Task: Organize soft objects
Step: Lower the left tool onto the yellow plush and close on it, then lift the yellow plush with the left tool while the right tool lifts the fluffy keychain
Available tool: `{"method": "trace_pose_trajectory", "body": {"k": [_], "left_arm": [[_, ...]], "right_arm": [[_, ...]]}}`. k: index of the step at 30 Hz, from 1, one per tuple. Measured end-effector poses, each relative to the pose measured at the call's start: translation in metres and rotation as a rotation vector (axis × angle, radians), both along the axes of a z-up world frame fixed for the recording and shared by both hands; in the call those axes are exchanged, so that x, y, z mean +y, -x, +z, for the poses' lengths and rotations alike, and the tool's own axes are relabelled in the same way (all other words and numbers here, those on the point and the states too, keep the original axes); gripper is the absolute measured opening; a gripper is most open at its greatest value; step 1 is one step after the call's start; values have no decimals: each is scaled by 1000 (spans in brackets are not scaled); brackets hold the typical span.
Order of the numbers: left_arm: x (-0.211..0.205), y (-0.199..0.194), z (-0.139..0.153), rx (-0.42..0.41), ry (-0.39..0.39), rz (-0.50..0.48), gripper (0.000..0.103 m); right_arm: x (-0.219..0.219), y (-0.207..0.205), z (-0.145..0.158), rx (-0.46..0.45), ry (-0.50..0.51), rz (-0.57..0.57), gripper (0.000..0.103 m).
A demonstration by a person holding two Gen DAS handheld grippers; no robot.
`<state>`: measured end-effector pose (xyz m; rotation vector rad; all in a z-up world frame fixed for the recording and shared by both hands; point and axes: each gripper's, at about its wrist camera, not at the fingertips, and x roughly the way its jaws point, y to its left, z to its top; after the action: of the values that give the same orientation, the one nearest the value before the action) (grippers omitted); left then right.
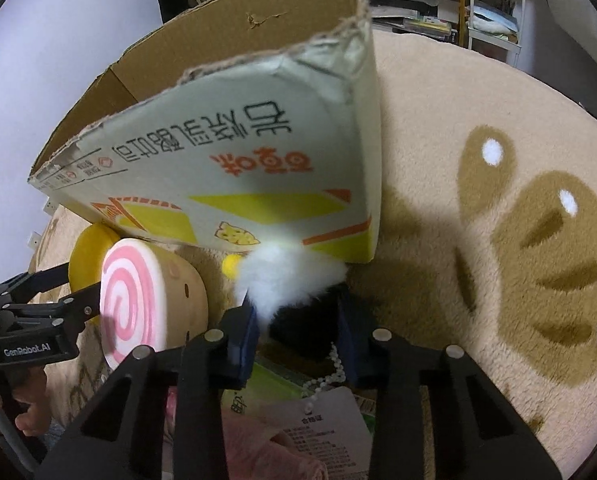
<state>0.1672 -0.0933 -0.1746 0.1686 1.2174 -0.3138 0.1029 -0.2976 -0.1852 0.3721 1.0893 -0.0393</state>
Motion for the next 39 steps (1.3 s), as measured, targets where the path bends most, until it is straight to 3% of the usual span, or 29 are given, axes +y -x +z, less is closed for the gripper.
{"method": "trace_pose_trajectory", "body": {"k": [5, 7, 12, 18, 28, 39], "left_arm": [[-8, 3, -10, -19, -70, -38, 100], [-7, 1, -10, -20, -66, -34, 100], [-5, -2, -9, -6, -11, -29, 84], [-8, 11, -1, -58, -37, -27, 81], [4, 39, 39, -130, -11, 26, 81], [26, 66, 96, -319, 9, 30, 81]], "right_arm": [[7, -2, -1, 2, 34, 16, 36], [8, -3, -2, -1, 33, 12, 36], [21, 0, 3, -18, 80, 39, 33], [28, 7, 12, -38, 75, 39, 31], [31, 41, 50, -125, 52, 4, 31], [13, 68, 119, -317, 75, -42, 31]]}}
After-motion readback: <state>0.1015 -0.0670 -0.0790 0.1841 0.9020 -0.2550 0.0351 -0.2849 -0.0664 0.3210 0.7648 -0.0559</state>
